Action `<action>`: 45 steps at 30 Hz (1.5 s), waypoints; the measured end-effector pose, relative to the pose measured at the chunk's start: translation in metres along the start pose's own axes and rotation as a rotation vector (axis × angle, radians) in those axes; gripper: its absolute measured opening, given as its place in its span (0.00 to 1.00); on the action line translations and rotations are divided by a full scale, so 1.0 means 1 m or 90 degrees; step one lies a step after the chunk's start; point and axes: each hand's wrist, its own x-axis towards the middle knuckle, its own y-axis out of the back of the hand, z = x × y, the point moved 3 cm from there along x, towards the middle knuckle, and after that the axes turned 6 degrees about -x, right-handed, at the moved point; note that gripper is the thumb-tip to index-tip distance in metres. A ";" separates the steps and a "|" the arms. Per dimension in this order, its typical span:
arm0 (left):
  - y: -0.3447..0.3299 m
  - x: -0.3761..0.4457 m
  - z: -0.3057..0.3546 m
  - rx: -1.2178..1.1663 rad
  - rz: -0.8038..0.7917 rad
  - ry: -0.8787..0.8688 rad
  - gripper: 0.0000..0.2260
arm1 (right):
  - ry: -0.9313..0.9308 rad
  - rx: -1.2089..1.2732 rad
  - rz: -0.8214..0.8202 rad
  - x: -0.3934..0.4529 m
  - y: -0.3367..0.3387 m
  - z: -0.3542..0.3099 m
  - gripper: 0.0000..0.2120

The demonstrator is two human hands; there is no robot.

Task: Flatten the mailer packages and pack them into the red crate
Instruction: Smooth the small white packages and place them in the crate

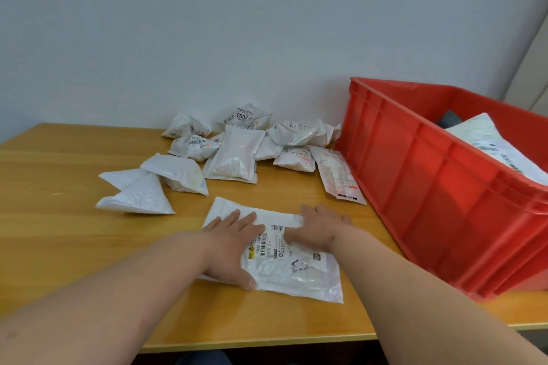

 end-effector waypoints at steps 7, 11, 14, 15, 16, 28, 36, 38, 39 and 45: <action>0.009 0.000 -0.016 0.004 0.068 0.116 0.43 | -0.065 0.206 -0.079 -0.009 -0.002 0.021 0.27; 0.001 -0.010 -0.024 -0.071 0.154 0.198 0.48 | -0.062 0.335 -0.048 -0.018 -0.007 0.025 0.30; -0.008 -0.020 -0.028 -0.131 0.209 0.255 0.52 | -0.033 0.396 -0.021 -0.027 -0.005 0.025 0.25; -0.011 -0.022 -0.027 -0.155 0.220 0.271 0.53 | -0.019 0.412 -0.006 -0.031 -0.003 0.025 0.24; -0.014 -0.023 -0.026 -0.182 0.239 0.284 0.53 | -0.003 0.426 0.011 -0.036 0.000 0.026 0.22; 0.031 -0.037 0.059 -1.079 0.193 -0.021 0.16 | 0.111 0.577 0.356 -0.086 0.088 0.040 0.15; 0.125 -0.024 0.134 -1.035 0.451 -0.115 0.20 | 0.128 0.505 0.568 -0.124 0.179 0.086 0.22; 0.146 -0.019 0.159 -0.959 0.531 -0.119 0.29 | 0.106 0.458 0.631 -0.130 0.193 0.106 0.28; 0.155 -0.018 0.173 -0.884 0.576 -0.116 0.32 | 0.088 0.433 0.662 -0.133 0.199 0.119 0.29; 0.190 0.010 0.271 -0.544 0.598 -0.256 0.08 | -0.094 0.248 0.683 -0.135 0.217 0.215 0.20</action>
